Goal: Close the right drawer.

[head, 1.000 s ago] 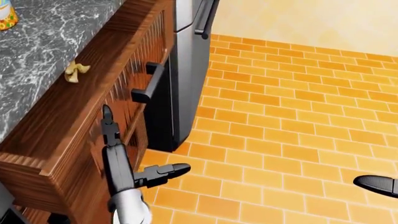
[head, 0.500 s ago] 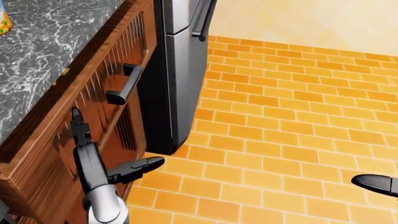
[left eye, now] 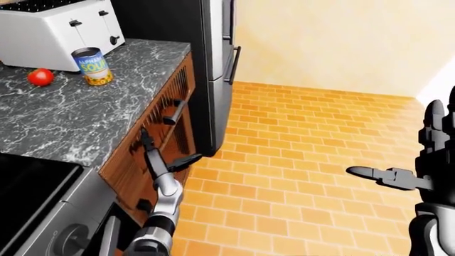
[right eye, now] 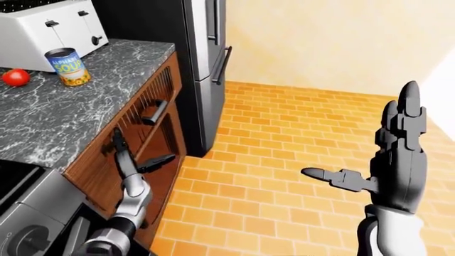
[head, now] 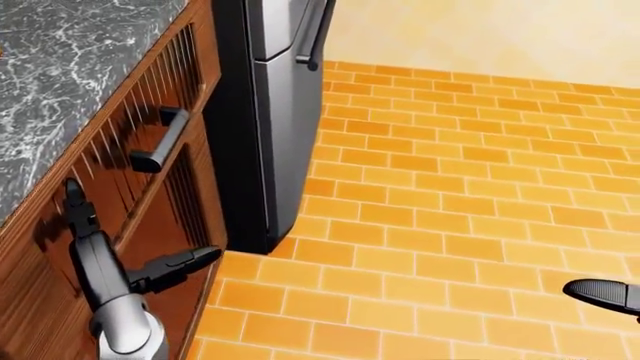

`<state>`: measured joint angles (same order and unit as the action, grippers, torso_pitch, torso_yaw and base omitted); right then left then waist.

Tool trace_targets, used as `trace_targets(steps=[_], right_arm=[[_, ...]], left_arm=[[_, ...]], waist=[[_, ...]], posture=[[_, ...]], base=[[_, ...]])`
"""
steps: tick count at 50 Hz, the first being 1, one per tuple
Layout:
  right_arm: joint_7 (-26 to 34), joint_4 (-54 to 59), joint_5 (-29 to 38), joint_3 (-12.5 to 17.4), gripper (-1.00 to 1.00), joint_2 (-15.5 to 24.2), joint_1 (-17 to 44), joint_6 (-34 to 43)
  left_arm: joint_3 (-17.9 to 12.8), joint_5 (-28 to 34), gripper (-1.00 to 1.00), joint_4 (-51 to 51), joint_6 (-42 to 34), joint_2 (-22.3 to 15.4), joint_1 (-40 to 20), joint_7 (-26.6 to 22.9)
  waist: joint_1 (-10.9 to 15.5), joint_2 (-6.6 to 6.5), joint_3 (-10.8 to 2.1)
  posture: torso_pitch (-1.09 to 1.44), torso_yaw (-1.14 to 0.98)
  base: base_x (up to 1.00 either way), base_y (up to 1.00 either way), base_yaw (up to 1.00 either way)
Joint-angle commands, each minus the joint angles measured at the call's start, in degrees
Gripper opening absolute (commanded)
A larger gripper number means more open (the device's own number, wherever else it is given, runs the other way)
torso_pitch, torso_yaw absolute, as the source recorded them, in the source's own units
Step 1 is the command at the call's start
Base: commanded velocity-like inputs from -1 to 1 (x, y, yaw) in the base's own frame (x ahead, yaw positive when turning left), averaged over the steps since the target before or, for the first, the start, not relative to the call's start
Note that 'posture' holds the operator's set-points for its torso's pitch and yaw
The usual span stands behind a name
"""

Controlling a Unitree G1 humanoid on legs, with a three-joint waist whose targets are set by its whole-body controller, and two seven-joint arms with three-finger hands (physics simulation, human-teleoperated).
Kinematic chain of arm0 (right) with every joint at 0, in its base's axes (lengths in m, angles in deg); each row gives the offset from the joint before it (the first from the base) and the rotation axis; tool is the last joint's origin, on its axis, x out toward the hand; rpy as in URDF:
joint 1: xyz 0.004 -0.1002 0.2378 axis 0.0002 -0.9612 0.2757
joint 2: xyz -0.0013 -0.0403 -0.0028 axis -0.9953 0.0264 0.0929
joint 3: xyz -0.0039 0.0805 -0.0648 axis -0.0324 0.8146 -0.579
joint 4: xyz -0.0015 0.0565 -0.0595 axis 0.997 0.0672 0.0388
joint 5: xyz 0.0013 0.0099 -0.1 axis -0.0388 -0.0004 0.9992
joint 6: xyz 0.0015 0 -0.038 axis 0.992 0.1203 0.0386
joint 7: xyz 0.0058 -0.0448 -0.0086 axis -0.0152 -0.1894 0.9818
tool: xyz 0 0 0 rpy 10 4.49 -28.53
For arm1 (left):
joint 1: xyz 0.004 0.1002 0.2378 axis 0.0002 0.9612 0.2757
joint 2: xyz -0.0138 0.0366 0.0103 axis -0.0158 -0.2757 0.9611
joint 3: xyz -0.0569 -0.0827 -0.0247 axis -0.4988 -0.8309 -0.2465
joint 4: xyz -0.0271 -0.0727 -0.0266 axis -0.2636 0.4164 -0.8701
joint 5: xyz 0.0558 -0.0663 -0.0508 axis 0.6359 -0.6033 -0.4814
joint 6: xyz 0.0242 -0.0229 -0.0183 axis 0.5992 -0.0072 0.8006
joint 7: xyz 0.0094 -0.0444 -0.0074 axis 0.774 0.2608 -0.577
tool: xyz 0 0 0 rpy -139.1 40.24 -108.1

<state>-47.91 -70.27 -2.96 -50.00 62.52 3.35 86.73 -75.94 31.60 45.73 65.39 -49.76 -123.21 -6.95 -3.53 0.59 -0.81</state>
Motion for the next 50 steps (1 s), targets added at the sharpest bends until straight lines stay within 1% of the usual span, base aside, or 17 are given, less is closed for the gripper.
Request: trace_targets(steps=[1,8,18,33,50], right_arm=[[-0.3,-1.8,0.0,0.3,1.00,0.7,0.8,-1.7],[-0.3,-2.0,0.1,0.2,1.00,0.8,0.9,-1.4],[-0.4,-2.1,0.3,0.0,1.00,0.7,0.9,-1.4],[-0.4,-2.0,0.5,-0.1,1.00,0.7,0.9,-1.6],[-0.4,-2.5,0.7,-0.5,1.00,0.9,1.3,-0.7]], left_arm=[[-3.5,-3.4,1.00,1.2,0.6,-2.7,-0.3,4.9],[-4.1,-4.3,1.00,2.6,1.6,-4.0,0.0,4.9],[-5.6,-5.9,1.00,4.9,3.0,-6.9,0.5,4.8],[-7.0,-7.7,1.00,7.2,4.5,-9.5,1.3,4.9],[-7.4,-8.4,1.00,7.6,4.5,-10.4,1.7,5.2]], waist=[[1.0,0.27,-0.82],[0.7,0.10,-0.84],[0.4,-0.04,-0.79],[0.2,-0.11,-0.58],[-0.2,-0.06,-0.40]], posture=[[0.00,0.00],[0.00,0.00],[0.00,0.00],[0.00,0.00],[0.00,0.00]], base=[[0.00,0.00,0.00],[0.00,0.00,0.00],[0.00,0.00,0.00],[0.00,0.00,0.00],[0.00,0.00,0.00]])
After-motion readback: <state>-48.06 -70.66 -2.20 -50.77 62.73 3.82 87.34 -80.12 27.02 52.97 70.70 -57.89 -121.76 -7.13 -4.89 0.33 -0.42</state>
